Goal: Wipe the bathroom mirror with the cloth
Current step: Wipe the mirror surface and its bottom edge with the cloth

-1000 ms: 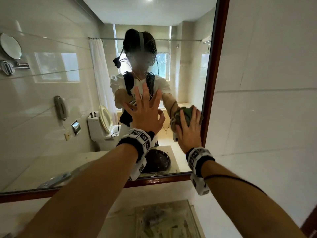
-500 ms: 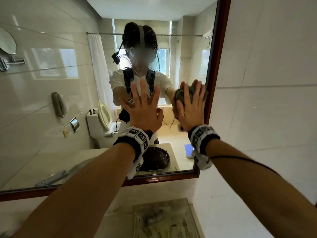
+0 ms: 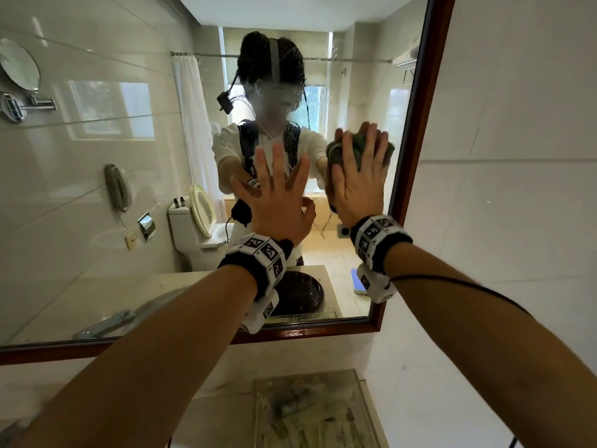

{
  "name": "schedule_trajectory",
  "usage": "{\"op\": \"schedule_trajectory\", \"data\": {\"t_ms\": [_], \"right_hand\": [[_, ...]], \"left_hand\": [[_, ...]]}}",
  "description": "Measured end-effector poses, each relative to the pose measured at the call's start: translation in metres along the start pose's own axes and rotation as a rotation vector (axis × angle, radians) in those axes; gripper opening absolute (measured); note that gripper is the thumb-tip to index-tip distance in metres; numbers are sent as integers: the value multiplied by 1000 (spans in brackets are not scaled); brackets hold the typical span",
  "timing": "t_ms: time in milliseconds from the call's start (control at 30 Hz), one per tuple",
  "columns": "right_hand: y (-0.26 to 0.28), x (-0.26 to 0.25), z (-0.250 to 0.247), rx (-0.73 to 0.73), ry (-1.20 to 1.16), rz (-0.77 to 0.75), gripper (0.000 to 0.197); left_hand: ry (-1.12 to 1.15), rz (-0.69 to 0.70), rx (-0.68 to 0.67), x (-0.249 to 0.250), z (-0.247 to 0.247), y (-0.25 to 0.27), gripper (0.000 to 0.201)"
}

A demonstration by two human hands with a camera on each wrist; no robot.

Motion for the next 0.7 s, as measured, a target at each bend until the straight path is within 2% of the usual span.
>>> {"op": "schedule_trajectory", "data": {"t_ms": [100, 267, 333, 500, 567, 633, 700], "right_hand": [[51, -21, 35, -98, 50, -108, 58], [137, -53, 83, -196, -6, -268, 52], [152, -58, 91, -253, 5, -304, 55], [146, -60, 83, -306, 2, -373, 86], [129, -57, 72, -314, -84, -321, 94], [102, -53, 56, -313, -208, -209, 93], [72, -58, 35, -268, -257, -178, 80]], "left_hand": [[24, 35, -15, -3, -3, 4, 80], [25, 64, -39, -20, 3, 33, 76], [28, 109, -56, -23, 10, 48, 64], [56, 113, -84, -26, 24, 66, 31], [69, 104, -67, -23, 22, 62, 26], [89, 91, -43, -22, 18, 56, 24], [110, 86, -1, -23, 10, 50, 18]]}}
Point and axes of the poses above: each hand's wrist, its own y-axis away from the middle knuckle, its own z-axis out of the palm, x = y × z, the point moved 10 cm from there along -y, towards the middle knuckle, and after that the axes turned 3 degrees about -x, right-handed, at the moved point
